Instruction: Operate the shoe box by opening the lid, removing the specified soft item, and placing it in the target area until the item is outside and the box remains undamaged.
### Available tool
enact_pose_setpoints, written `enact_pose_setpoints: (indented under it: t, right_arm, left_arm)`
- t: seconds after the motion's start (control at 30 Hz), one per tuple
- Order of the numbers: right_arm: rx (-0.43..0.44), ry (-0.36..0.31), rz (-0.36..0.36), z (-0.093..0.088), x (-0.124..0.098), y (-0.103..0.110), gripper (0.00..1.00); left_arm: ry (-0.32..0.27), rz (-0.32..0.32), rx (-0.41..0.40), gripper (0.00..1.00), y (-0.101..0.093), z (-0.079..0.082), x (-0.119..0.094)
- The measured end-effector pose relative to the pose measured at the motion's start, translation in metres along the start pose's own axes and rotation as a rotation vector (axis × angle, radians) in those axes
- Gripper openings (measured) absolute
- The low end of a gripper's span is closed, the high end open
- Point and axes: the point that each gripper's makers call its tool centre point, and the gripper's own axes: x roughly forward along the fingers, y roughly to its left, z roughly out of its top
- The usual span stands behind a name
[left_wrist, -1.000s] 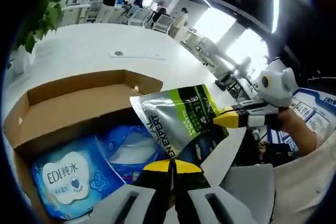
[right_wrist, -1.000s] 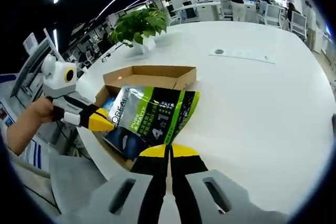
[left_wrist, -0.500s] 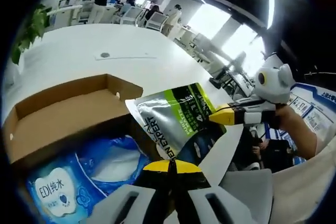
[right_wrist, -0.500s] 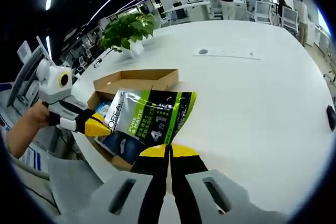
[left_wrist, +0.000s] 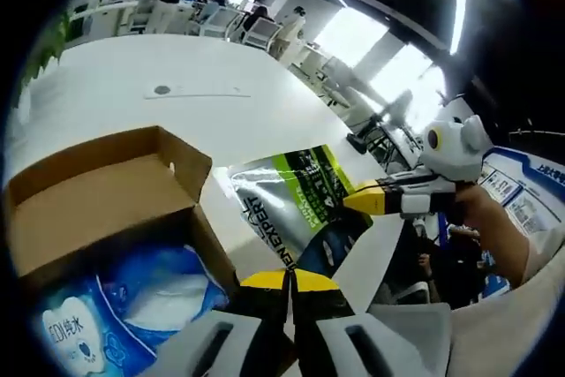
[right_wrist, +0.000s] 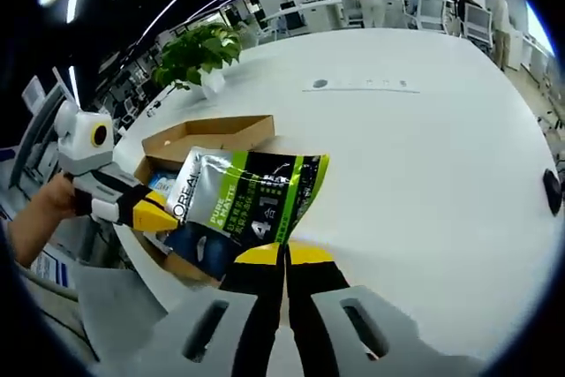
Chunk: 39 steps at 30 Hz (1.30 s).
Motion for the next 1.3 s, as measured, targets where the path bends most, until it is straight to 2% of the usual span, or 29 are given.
enact_pose_setpoints:
  t: [0.33, 0.67, 1.0, 1.3]
  right_arm:
    - [0.025, 0.002, -0.021, -0.001, 0.002, -0.023, 0.00]
    - [0.014, 0.017, -0.044, -0.001, 0.007, -0.040, 0.00]
    - [0.012, 0.033, -0.053, -0.001, 0.019, -0.053, 0.00]
    - [0.019, 0.042, -0.058, 0.000, 0.030, -0.061, 0.00]
  left_arm:
    - [0.018, 0.009, -0.021, 0.00, -0.006, 0.006, 0.018]
    - [0.036, 0.026, -0.029, 0.00, -0.007, 0.012, 0.035]
    - [0.066, 0.070, -0.040, 0.00, 0.001, 0.015, 0.050]
    - [0.117, 0.126, 0.007, 0.00, 0.012, 0.016, 0.062]
